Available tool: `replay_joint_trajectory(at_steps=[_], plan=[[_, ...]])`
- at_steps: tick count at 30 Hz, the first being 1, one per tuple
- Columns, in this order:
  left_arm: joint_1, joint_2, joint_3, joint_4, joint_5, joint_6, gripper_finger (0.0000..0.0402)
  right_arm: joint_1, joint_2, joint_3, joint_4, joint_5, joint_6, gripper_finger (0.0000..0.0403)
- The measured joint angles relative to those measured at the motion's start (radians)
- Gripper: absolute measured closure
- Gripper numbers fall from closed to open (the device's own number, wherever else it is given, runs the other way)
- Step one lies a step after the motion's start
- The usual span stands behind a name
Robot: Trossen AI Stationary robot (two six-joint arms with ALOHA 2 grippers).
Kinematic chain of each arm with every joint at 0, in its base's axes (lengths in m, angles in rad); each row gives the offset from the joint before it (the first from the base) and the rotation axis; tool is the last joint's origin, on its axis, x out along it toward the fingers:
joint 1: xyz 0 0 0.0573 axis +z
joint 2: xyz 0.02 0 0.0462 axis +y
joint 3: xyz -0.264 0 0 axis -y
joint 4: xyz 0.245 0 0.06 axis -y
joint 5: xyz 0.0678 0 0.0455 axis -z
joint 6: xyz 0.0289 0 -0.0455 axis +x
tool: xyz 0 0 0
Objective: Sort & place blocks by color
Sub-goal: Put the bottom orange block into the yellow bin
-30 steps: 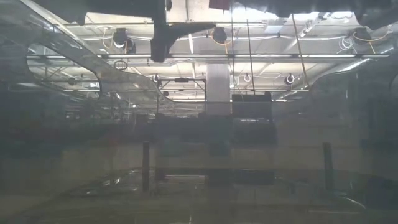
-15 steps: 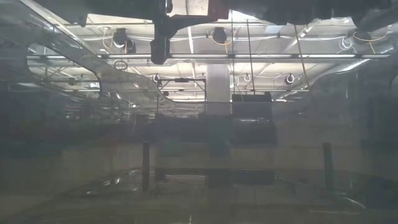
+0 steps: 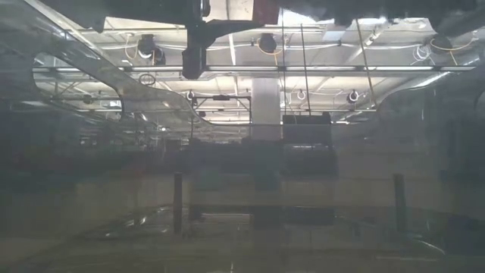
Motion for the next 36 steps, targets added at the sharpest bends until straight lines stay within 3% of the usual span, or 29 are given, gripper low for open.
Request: replay_joint_trajectory(at_steps=[5, 12, 15, 24, 30, 36], plan=[[0.002, 0.000, 0.000, 0.005, 0.001, 0.001, 0.0263, 0.017, 0.000, 0.000, -0.014, 0.013, 0.032, 0.0128], [0.013, 0.000, 0.000, 0.005, 0.034, 0.002, 0.0258, 0.092, -0.036, 0.000, -0.173, 0.259, 0.058, 0.0097], [0.029, -0.016, -0.001, -0.014, 0.085, 0.002, 0.0256, 0.138, -0.077, 0.000, -0.297, 0.307, 0.188, 0.0096], [0.071, -0.105, -0.001, -0.210, 0.200, -0.024, 0.0262, 0.273, -0.224, 0.000, -0.655, 0.312, 0.716, 0.0095], [-0.031, -0.142, -0.001, -0.262, 0.274, -0.164, 0.0262, 0.323, -0.278, 0.000, -0.857, 0.312, 0.956, 0.0094], [-0.205, -0.147, -0.001, -0.266, 0.259, -0.375, 0.0262, 0.330, -0.281, 0.000, -0.940, 0.311, 1.024, 0.0094]])
